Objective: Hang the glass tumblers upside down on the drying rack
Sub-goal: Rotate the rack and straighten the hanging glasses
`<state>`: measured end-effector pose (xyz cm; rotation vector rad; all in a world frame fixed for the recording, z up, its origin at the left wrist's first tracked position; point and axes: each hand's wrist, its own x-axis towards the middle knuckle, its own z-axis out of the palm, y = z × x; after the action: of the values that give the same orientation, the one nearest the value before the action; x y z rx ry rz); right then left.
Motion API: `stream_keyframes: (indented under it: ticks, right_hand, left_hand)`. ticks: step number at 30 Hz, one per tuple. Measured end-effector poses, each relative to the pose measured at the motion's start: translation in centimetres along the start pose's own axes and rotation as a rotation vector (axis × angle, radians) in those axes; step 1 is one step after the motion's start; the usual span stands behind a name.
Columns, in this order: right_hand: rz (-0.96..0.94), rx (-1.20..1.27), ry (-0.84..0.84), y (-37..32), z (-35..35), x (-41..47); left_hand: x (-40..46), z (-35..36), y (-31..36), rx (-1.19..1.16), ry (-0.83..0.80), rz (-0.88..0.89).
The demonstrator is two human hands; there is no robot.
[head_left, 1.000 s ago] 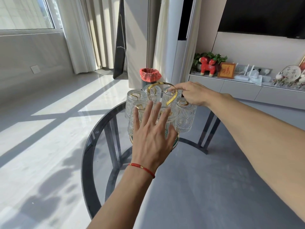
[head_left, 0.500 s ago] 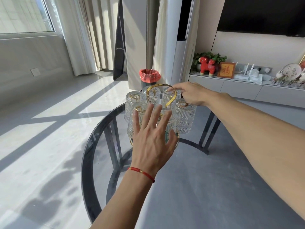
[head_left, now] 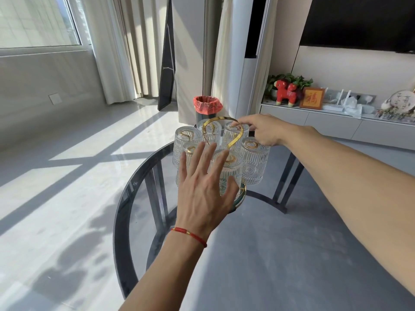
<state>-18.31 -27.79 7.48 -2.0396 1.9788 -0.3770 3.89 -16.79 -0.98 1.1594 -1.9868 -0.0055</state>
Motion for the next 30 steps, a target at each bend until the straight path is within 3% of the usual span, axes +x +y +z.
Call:
stream_keyframes:
  ticks: [7, 15, 21, 30]
  right_hand:
    - [-0.092, 0.185, 0.263, -1.9, -1.4, 0.0]
    - [-0.192, 0.327, 0.094, -6.3, -0.4, 1.3]
    - [-0.135, 0.351, -0.077, -7.5, 0.1, 1.8]
    - [-0.094, 0.178, -0.083, -7.8, -0.1, 1.9]
  left_hand:
    - [0.6, -0.8, -1.2, -0.007, 0.06, -0.086]
    - [0.7, -1.2, -1.4, -0.034, 0.045, -0.117]
    - [0.6, -1.1, -1.7, -0.038, 0.046, -0.117]
    - [0.7, -1.4, -2.0, -0.042, 0.054, -0.127]
